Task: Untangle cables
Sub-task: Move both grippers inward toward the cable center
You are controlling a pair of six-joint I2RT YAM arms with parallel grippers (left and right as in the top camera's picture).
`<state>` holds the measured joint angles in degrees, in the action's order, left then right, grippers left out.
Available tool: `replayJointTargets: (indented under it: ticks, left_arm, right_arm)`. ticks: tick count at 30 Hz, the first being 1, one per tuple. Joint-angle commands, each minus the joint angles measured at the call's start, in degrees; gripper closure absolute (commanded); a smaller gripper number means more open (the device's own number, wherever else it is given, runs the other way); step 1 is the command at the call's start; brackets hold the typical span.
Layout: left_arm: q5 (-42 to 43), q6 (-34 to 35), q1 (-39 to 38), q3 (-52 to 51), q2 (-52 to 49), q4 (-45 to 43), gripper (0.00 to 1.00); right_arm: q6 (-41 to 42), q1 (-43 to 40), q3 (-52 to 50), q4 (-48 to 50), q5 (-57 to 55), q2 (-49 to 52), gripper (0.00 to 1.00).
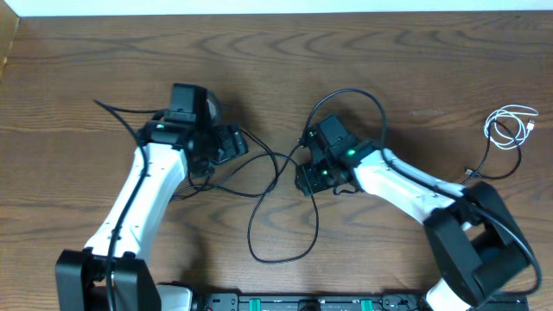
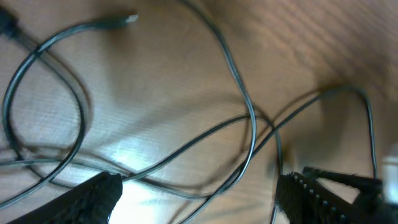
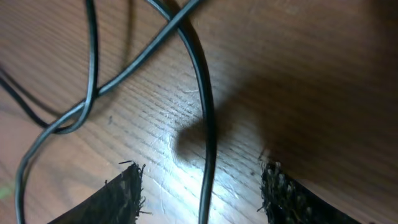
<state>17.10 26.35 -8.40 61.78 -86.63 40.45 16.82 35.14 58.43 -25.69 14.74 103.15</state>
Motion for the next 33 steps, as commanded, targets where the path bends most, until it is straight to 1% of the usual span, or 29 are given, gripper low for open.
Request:
replayJointTargets:
  ticks: [1,5,9,11,13,15,17,19,21,22,23,24,25,28,30,31,33]
  left_arm:
    - [-3.9,4.4,-2.9,1.4,-3.0,-3.7,0.15]
    - [-3.9,4.4,-5.6,1.4,-6.8,-7.6,0.16]
    - [-3.9,4.5,-8.0,1.4,-11.5,-11.8,0.16]
    - [-4.0,4.5,-8.5,1.4,-13.5,-13.4,0.19]
    - [-4.9,5.8,-8.5,1.4,-15.5,-14.4,0.19]
    - [-6.5,7.1,-8.5,1.4,-16.9,-15.1,0.22]
    - [-8.5,8.3,-8.5,1.4,-18.0,-15.8,0.27]
    - [-8.8,9.0,-8.6,1.4,-18.9,-16.7,0.28]
    - [-8.8,9.6,-8.6,1.4,-19.9,-17.7,0.34]
    - [-8.8,9.6,-8.6,1.4,-20.4,-18.2,0.42]
    - [-8.8,9.6,-8.6,1.4,-20.8,-18.6,0.56]
    - [-8.8,9.6,-8.6,1.4,-21.1,-18.7,0.79]
    - [-8.5,9.6,-8.5,1.5,-21.1,-18.6,0.92]
    - [-7.1,9.5,-8.2,1.6,-19.0,-18.3,0.92]
    - [-7.1,9.5,-7.8,1.6,-14.1,-16.4,0.93]
    - [-7.1,9.5,-7.7,1.6,-11.9,-15.5,0.93]
    - [-7.1,9.5,-7.7,1.6,-6.8,-14.0,0.92]
  right_arm:
    - [2.3,1.2,0.7,1.6,-4.0,2.9,0.40]
    - [2.9,1.9,0.7,3.7,-4.7,5.0,0.40]
    - [2.9,2.7,0.7,4.7,-6.3,6.4,0.45]
    - [3.1,2.9,0.7,4.9,-6.8,6.6,0.46]
    - [3.1,3.1,0.7,5.2,-6.9,6.6,0.44]
    - [3.8,3.2,0.7,5.6,-7.1,6.6,0.44]
    - [7.3,3.2,0.7,5.6,-9.0,6.6,0.43]
    - [9.0,3.2,0.7,5.6,-10.4,6.6,0.41]
    - [9.6,3.2,0.7,5.7,-11.3,6.6,0.39]
    - [9.8,3.2,0.7,5.7,-11.5,6.6,0.39]
    - [9.7,3.2,0.7,5.7,-11.4,6.6,0.38]
    - [9.7,3.2,0.7,5.7,-11.5,6.6,0.37]
    - [9.8,3.2,0.7,5.6,-11.5,6.6,0.37]
    - [11.1,3.1,0.7,5.6,-12.3,6.6,0.37]
    - [15.1,2.4,0.7,5.9,-12.7,6.6,0.36]
    - [16.6,2.0,0.7,6.3,-11.8,6.6,0.35]
    - [17.4,1.2,0.7,7.9,-6.2,6.6,0.32]
